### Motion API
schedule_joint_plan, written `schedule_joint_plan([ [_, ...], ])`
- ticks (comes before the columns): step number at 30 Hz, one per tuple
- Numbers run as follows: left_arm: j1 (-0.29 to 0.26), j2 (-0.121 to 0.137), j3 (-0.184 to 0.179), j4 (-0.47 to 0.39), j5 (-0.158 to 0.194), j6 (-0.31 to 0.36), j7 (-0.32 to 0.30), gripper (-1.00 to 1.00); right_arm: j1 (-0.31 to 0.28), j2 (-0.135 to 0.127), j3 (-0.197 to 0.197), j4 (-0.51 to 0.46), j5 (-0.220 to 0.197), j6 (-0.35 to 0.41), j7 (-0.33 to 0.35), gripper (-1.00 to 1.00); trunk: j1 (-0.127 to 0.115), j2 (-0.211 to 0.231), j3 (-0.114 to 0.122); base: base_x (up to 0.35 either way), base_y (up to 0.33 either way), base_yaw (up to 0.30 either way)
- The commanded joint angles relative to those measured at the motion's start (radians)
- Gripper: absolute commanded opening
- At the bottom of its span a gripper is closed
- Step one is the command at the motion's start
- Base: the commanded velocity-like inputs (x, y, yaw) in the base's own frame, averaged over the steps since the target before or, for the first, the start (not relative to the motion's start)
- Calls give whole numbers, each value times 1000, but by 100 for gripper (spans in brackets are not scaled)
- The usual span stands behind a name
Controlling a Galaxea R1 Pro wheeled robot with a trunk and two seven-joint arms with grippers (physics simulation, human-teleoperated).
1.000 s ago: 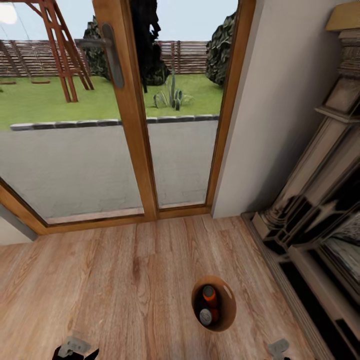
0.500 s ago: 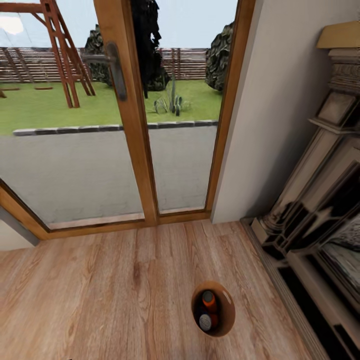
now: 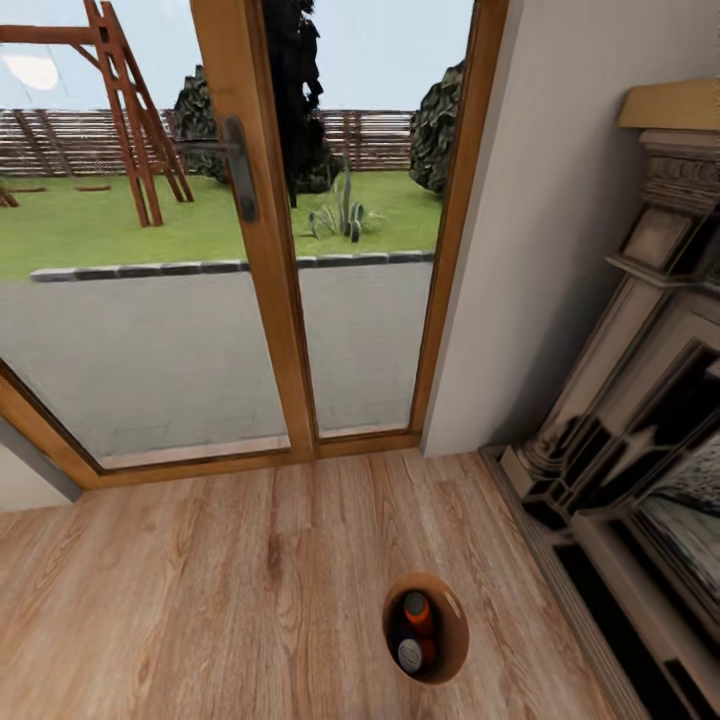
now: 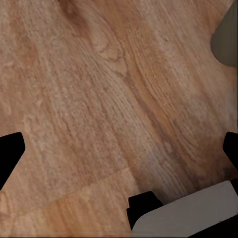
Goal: Put the three can of soda from the living room inside the tash can in the kitchen.
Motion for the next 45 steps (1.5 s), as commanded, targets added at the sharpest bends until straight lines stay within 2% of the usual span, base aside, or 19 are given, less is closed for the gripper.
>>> schedule_joint_plan([
  [1,1,0,0,3,0,-2,3,100,0,0,-4,7,0,-4,0,100,-4,7,5,0,0,0],
  [19,4,-1,-7,12,-6,-16,14,100,0,1,-23,51,-1,-49,-2,100,-73,133,90,0,0,0],
  [27,4,-2,-40,33,-34,-15,23,100,0,2,-25,55,-1,-49,-2,100,-104,189,127,0,0,0],
  [30,4,-2,-45,72,-41,-9,68,100,0,2,-26,55,-1,-50,-2,100,-115,210,141,0,0,0],
  [31,4,-7,-49,124,-44,26,152,100,0,2,-26,55,-1,-51,-2,100,-119,217,146,0,0,0],
  [33,4,-16,-51,142,-43,79,203,100,0,2,-26,54,-2,-52,-2,100,-127,231,155,0,0,0],
  [40,4,-27,-52,162,-42,179,256,100,0,2,-26,54,-2,-51,-2,100,-153,280,188,0,0,0],
  [45,4,-28,-52,164,-41,205,263,100,0,2,-26,54,-3,-51,-2,100,-173,315,212,0,0,0],
])
